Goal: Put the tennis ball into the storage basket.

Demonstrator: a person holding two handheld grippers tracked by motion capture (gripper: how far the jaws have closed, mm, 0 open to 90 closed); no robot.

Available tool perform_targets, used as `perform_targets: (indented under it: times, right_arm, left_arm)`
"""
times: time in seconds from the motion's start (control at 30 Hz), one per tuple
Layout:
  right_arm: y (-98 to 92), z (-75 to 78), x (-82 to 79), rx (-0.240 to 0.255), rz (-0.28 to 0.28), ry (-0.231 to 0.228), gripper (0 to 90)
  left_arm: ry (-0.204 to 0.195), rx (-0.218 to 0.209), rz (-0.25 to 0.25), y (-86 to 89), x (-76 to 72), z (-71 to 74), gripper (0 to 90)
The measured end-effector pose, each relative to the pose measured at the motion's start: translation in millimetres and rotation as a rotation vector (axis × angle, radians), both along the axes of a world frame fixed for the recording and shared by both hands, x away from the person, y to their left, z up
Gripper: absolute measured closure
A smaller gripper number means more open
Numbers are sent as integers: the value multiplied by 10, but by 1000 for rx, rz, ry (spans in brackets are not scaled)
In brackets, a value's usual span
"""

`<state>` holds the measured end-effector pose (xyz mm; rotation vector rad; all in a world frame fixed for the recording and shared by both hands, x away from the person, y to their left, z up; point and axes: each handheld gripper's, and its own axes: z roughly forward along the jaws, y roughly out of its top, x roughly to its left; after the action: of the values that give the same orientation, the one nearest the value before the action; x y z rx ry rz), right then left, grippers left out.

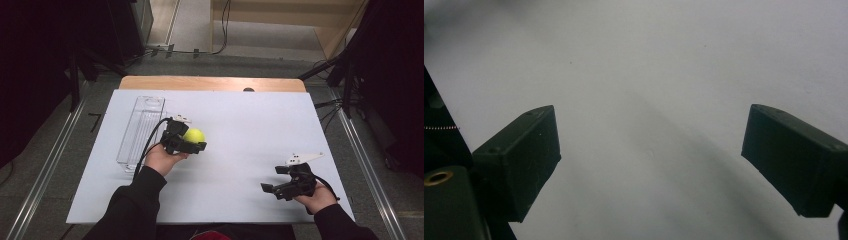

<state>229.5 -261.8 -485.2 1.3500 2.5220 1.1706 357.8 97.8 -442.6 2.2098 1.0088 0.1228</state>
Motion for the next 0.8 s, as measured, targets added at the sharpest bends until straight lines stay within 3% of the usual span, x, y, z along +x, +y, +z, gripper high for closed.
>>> perform_targets:
  times: [0.8]
  right_arm:
    - [0,0,1,0,1,-1,68]
  left_arm:
    - [16,10,-39,97,-19,214,257]
